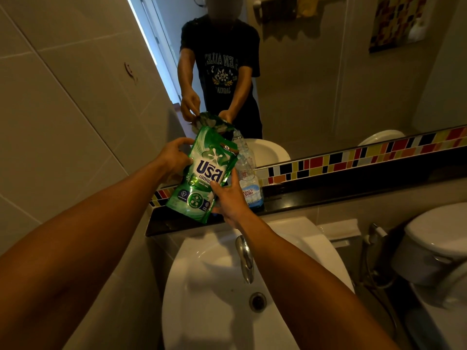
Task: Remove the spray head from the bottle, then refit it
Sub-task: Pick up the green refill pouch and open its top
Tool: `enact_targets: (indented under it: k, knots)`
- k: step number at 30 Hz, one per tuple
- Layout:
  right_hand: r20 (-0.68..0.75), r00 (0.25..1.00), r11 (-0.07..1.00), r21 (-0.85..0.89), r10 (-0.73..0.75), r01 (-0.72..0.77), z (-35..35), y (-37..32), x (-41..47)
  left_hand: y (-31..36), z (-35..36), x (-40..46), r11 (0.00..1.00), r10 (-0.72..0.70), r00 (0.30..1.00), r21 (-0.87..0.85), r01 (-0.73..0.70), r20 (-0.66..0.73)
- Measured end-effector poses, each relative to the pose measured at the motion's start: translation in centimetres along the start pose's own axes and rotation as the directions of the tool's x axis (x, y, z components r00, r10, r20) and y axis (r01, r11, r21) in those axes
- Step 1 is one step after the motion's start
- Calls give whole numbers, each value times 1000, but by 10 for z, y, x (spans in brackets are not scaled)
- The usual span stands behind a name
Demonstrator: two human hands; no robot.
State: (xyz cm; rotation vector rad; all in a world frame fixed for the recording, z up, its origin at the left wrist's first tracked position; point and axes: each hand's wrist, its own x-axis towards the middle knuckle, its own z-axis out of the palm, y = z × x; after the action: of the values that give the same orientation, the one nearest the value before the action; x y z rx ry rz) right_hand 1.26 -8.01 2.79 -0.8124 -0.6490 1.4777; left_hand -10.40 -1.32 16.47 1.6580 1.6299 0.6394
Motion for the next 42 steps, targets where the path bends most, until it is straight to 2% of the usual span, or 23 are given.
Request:
enact_targets:
  k: [42]
  knots:
    - [13,1000,1000,27,-11,10,9,4,6,15,-11,-5,999,-29,999,17,29,16]
